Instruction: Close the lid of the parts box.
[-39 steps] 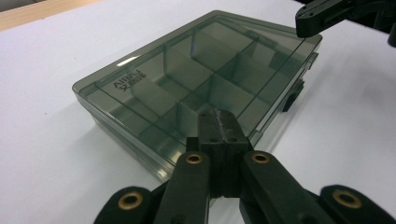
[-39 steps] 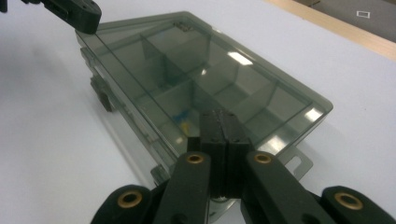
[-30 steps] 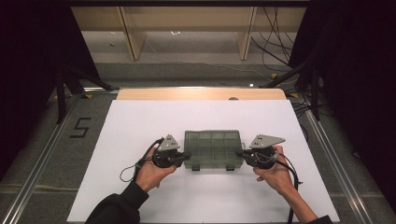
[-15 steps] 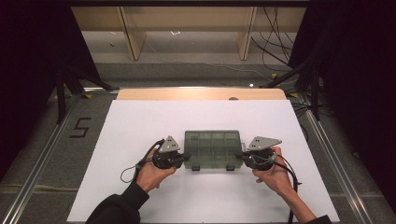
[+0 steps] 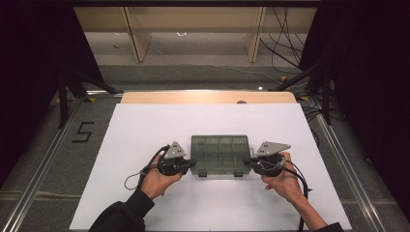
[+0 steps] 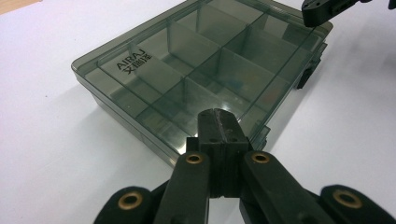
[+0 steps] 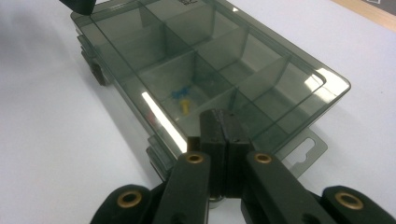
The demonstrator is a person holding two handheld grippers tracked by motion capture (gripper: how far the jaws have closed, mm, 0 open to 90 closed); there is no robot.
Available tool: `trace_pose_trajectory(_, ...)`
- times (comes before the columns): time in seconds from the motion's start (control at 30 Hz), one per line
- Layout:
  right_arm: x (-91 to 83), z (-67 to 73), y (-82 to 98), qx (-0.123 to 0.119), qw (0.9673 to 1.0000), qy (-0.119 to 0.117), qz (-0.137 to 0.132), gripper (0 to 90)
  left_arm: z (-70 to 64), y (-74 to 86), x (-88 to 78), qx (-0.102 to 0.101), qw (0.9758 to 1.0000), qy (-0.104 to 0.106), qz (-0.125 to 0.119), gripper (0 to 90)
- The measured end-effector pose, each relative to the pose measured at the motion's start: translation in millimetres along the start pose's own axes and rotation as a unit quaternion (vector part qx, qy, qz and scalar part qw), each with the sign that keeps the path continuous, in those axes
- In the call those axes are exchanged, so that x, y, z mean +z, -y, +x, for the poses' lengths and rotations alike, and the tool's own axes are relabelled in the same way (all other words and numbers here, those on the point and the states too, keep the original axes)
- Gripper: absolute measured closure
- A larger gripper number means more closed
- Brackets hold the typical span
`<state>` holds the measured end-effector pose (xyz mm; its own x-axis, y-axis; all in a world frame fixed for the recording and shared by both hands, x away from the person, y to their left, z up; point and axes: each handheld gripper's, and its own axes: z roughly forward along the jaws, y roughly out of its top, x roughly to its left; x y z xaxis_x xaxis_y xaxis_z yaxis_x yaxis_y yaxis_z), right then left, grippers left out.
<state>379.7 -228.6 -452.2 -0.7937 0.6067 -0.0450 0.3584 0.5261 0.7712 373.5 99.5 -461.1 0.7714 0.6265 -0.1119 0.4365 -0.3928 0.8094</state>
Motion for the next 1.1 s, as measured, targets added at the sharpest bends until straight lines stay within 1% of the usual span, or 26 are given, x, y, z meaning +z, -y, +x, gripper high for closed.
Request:
trace_pose_trajectory(0.13, 1.3, -0.5, 0.8, -0.003, 1.0000, 0.000, -0.001, 89.2, 0.0, 0.0, -0.6, 0.005, 1.0000, 0.001, 0.002, 89.8)
trace_pose_trajectory(0.2, 1.2, -1.0, 1.1, 0.000, 1.0000, 0.000, -0.002, 88.2, -1.0, 0.4, -0.6, 0.004, 1.0000, -0.003, -0.001, 89.7)
trace_pose_trajectory(0.23, 1.2, -1.2, 0.8, -0.001, 1.0000, 0.000, 0.000, 87.4, -1.7, 0.5, -0.1, 0.000, 1.0000, -0.003, -0.005, 89.7)
trace_pose_trajectory(0.27, 1.8, -1.4, 0.8, -0.001, 1.0000, 0.003, -0.003, 86.7, -0.8, 0.4, -0.8, 0.005, 1.0000, 0.000, 0.000, 89.7)
trace_pose_trajectory(0.3, 2.1, -1.9, 0.6, -0.001, 1.0000, 0.001, -0.004, 85.9, -0.8, 0.4, -0.9, 0.005, 1.0000, 0.001, 0.001, 89.6)
trace_pose_trajectory(0.33, 2.1, -1.9, 0.5, 0.000, 1.0000, 0.003, -0.004, 84.8, -1.7, 0.7, -0.1, -0.002, 1.0000, 0.001, -0.005, 89.5)
trace_pose_trajectory(0.37, 1.4, -1.4, 0.2, 0.004, 1.0000, 0.003, 0.000, 84.0, -1.8, 0.7, -0.4, -0.003, 1.0000, 0.001, -0.004, 89.3)
trace_pose_trajectory(0.4, 1.2, -1.4, 0.2, 0.006, 1.0000, 0.002, -0.001, 82.9, -1.4, 0.8, -1.2, 0.003, 1.0000, 0.000, 0.001, 89.0)
trace_pose_trajectory(0.43, 1.2, -2.0, 0.1, 0.003, 1.0000, 0.007, -0.006, 82.0, -2.7, 1.4, -0.9, 0.000, 1.0000, -0.005, -0.003, 88.4)
trace_pose_trajectory(0.5, -0.3, -2.5, -0.8, 0.009, 0.9999, 0.006, -0.011, 80.3, -2.4, 1.5, -1.0, 0.002, 1.0000, -0.005, -0.003, 87.7)
trace_pose_trajectory(0.53, -0.5, -2.5, -1.0, 0.011, 0.9998, 0.008, -0.017, 79.4, -2.5, 1.4, -0.5, 0.001, 0.9999, -0.004, -0.010, 87.4)
trace_pose_trajectory(0.57, -1.6, -2.3, -1.4, 0.014, 0.9997, 0.009, -0.021, 77.9, -1.9, 1.2, -1.0, 0.004, 1.0000, 0.000, -0.009, 87.2)
trace_pose_trajectory(0.63, -2.2, -2.9, -1.7, 0.016, 0.9996, 0.009, -0.021, 74.0, -3.2, 2.0, -1.1, -0.003, 0.9999, -0.004, -0.014, 86.5)
trace_pose_trajectory(0.67, -2.5, -2.5, -1.8, 0.021, 0.9995, 0.011, -0.019, 72.8, -2.6, 1.7, -2.3, 0.004, 0.9999, -0.006, -0.015, 86.1)
trace_pose_trajectory(0.7, -2.5, -2.2, -2.2, 0.023, 0.9995, 0.013, -0.018, 69.1, -1.0, 1.3, -3.9, 0.007, 0.9999, -0.002, -0.009, 85.5)
trace_pose_trajectory(0.73, -2.4, -1.9, -2.9, 0.023, 0.9994, 0.016, -0.020, 65.5, -3.1, 1.7, -2.9, -0.011, 0.9997, -0.009, -0.020, 84.7)
trace_pose_trajectory(0.77, -2.8, -1.7, -3.9, 0.026, 0.9991, 0.023, -0.025, 61.0, -2.3, 1.4, -3.4, -0.008, 0.9997, -0.009, -0.019, 84.3)
trace_pose_trajectory(0.83, -4.7, -1.1, -5.8, 0.042, 0.9983, 0.028, -0.029, 55.3, -1.8, 1.0, -3.7, -0.008, 0.9997, -0.007, -0.022, 83.8)
trace_pose_trajectory(0.87, -5.9, -1.9, -6.5, 0.046, 0.9979, 0.033, -0.033, 52.8, -1.5, 0.9, -3.8, -0.007, 0.9997, -0.007, -0.023, 83.4)
trace_pose_trajectory(0.9, -6.6, -2.2, -6.8, 0.050, 0.9976, 0.033, -0.036, 51.1, -1.2, 0.8, -4.3, -0.012, 0.9997, -0.003, -0.021, 83.1)
trace_pose_trajectory(0.93, -8.0, -2.4, -7.1, 0.054, 0.9971, 0.035, -0.040, 49.7, -1.7, 0.8, -4.2, -0.012, 0.9995, -0.009, -0.027, 82.7)
trace_pose_trajectory(0.97, -9.0, -2.5, -7.5, 0.058, 0.9967, 0.035, -0.044, 48.0, -1.5, 0.5, -4.8, -0.011, 0.9995, -0.009, -0.028, 82.4)
trace_pose_trajectory(1.0, -9.7, -2.2, -7.7, 0.063, 0.9962, 0.038, -0.048, 46.6, -0.5, -0.4, -5.5, -0.005, 0.9995, -0.003, -0.030, 82.3)
trace_pose_trajectory(1.03, -11.1, -2.0, -8.5, 0.070, 0.9955, 0.038, -0.053, 44.4, -1.4, -0.9, -6.1, -0.009, 0.9994, -0.006, -0.033, 81.7)
trace_pose_trajectory(1.07, -11.5, -1.9, -9.2, 0.074, 0.9944, 0.041, -0.064, 42.4, -0.5, -1.7, -6.8, -0.004, 0.9993, 0.000, -0.037, 80.7)
trace_pose_trajectory(1.1, -13.4, -2.1, -10.2, 0.075, 0.9940, 0.045, -0.066, 41.3, -0.8, -2.2, -7.4, -0.005, 0.9990, -0.001, -0.045, 80.3)
